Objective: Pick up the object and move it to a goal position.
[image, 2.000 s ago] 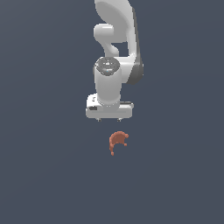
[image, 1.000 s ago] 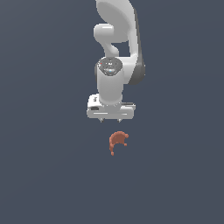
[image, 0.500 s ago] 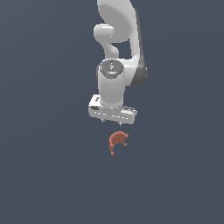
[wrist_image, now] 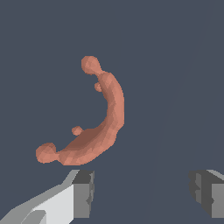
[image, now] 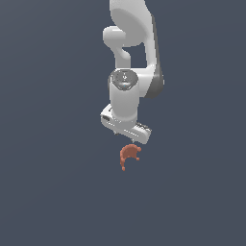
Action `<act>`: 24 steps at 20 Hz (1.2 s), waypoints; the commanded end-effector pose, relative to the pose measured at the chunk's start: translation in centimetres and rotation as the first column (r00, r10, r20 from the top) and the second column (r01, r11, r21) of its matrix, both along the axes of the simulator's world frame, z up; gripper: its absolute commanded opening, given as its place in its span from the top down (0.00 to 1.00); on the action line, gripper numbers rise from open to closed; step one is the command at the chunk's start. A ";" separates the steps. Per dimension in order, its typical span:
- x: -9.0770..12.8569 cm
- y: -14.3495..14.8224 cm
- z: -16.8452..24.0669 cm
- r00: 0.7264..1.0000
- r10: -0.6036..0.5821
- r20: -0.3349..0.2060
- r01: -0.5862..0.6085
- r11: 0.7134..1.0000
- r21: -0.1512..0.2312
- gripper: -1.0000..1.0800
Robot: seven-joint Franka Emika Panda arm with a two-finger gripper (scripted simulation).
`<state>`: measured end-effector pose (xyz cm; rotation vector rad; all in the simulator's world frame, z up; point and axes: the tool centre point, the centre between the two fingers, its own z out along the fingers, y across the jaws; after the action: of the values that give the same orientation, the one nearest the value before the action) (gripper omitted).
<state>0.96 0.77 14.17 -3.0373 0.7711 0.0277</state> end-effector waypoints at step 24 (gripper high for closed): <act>2.2 2.4 -1.4 0.776 -0.630 -0.011 0.630 0.776 0.012 0.19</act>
<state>3.09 3.05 12.83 -2.6225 1.6827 0.0363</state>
